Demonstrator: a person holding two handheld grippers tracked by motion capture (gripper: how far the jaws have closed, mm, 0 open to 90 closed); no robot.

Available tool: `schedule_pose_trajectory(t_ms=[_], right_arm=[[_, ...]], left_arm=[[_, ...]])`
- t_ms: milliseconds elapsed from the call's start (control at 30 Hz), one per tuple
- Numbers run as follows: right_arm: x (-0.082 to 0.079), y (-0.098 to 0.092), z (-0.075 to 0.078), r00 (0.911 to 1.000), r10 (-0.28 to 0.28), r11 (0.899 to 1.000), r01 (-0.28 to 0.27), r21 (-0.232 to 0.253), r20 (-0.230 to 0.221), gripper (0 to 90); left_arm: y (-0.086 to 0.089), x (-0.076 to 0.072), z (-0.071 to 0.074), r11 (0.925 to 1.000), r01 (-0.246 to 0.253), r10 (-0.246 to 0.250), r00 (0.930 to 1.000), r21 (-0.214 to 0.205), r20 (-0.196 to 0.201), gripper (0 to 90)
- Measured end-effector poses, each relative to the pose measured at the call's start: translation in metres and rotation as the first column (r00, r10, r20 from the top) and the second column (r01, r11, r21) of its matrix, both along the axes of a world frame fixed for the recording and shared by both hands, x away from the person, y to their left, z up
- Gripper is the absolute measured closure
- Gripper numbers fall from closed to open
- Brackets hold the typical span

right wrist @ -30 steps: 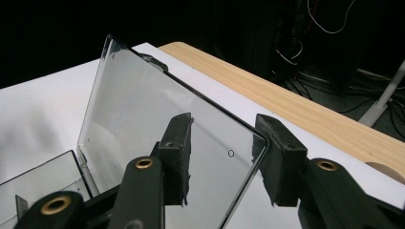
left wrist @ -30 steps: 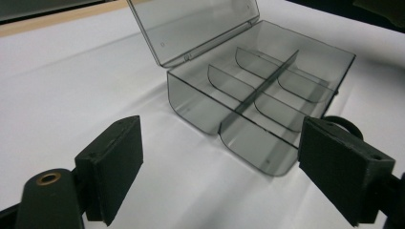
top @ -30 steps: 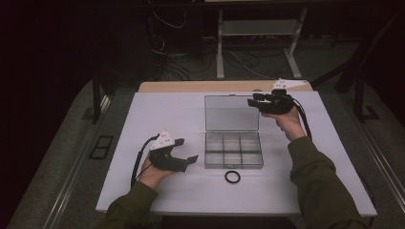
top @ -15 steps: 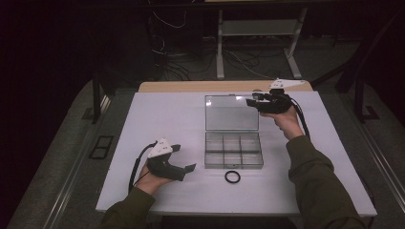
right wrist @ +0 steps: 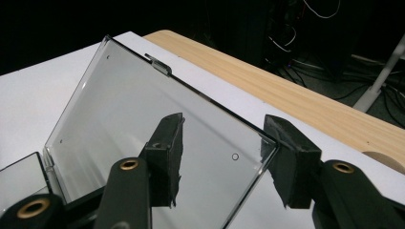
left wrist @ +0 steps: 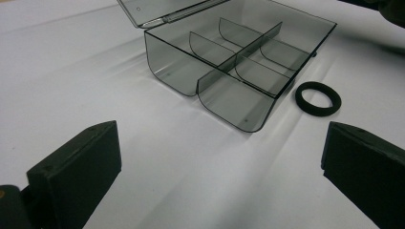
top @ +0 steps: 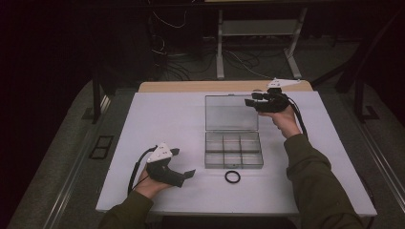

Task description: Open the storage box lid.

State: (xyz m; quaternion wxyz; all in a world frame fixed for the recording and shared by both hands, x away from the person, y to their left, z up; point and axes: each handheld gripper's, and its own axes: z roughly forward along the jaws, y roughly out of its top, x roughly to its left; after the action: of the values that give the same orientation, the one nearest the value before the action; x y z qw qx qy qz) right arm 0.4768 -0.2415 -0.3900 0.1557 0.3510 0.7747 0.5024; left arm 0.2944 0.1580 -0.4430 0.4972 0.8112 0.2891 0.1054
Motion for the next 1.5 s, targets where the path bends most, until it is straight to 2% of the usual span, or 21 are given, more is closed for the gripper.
schedule_pose_trajectory(t_ms=[567, 700, 1500], right_arm=[[0.011, 0.001, -0.012, 0.9992, -0.016, 1.0, 0.016, 0.011, -0.037, 46.2], [0.012, 0.003, -0.013, 0.9993, -0.015, 1.0, 0.015, 0.0, -0.035, 44.5], [0.025, 0.002, -0.037, 0.9936, -0.032, 0.999, 0.034, 0.014, -0.108, 40.8]], left_arm=[[-0.001, 0.0, -0.001, 0.9999, 0.007, -0.007, 0.9999, -0.008, -0.011, 0.0], [-0.001, 0.001, -0.001, 0.9999, 0.015, -0.015, 0.9998, -0.005, -0.011, 0.0], [-0.001, 0.001, -0.002, 0.9998, 0.02, -0.02, 0.9996, -0.006, -0.022, 0.0]])
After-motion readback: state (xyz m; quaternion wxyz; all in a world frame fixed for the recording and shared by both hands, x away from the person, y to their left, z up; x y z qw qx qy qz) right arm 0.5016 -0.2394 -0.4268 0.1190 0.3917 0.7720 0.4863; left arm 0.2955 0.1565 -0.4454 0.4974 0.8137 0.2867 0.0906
